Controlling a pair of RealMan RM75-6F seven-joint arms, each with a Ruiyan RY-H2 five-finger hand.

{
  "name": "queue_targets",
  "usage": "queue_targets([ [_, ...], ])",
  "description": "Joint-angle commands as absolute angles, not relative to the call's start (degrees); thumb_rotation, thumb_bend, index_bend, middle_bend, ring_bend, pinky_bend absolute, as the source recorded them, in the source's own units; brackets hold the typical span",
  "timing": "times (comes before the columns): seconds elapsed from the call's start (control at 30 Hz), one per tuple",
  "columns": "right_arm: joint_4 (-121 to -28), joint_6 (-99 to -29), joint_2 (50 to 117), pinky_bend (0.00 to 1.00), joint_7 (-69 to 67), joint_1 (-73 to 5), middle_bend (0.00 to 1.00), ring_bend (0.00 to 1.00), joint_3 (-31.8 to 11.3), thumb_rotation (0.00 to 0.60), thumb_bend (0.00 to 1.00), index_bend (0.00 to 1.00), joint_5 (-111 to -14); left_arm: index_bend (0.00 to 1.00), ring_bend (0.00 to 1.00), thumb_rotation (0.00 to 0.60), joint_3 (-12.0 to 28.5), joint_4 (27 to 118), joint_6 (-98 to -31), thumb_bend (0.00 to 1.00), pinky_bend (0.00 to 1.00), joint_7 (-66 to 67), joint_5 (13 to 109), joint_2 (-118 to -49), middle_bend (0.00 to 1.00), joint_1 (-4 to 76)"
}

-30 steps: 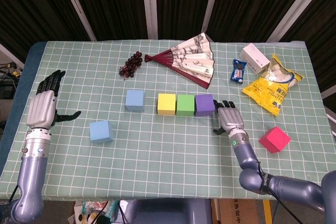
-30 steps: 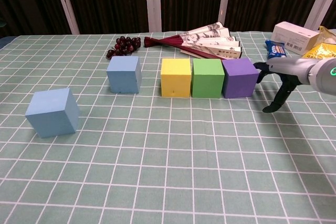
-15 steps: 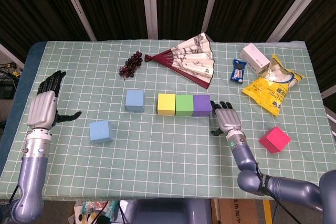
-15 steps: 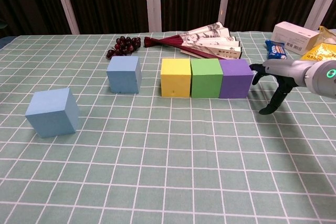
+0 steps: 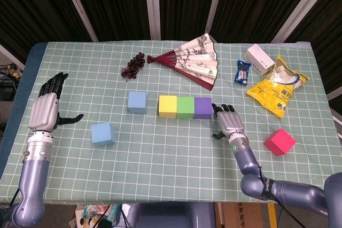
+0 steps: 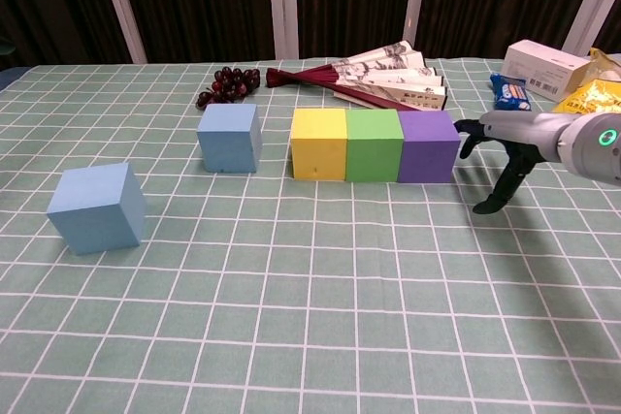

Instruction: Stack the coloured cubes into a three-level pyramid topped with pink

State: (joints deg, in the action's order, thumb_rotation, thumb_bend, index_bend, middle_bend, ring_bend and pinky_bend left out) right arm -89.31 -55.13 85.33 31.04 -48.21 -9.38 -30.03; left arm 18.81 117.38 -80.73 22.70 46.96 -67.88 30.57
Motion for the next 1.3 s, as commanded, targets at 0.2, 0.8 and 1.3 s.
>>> queue_targets([
  [0.2,-89.67,-55.49,85.55,0.0,31.25,-48.29,0.2,0.02,-9.33,0.6,0.24,0.0,-29.73,0.0,0.0,0.6,18.83,117.35,-80.58,0.11,0.0,22.61,46.71,-67.87,0.0,30.58],
  [0.8,-92.54,-59.33,82.63,0.0,30.65,-46.21,0.11,0.0,-8.81,0.6,0.24,0.0,-31.67,0.0,0.0,0.6,18.58,117.31,-80.26,0.11,0.0,22.54,46.71,-67.82,0.0,30.59],
  [1.3,-104.68,-74.2,68.22,0.0,22.3,-33.33,0.1,0.0,-3.71,0.6,0.24,0.0,-51.26,0.0,0.0,0.6,17.0,116.56,-78.98,0.11,0.0,22.08,48.83,-68.37,0.0,30.54],
])
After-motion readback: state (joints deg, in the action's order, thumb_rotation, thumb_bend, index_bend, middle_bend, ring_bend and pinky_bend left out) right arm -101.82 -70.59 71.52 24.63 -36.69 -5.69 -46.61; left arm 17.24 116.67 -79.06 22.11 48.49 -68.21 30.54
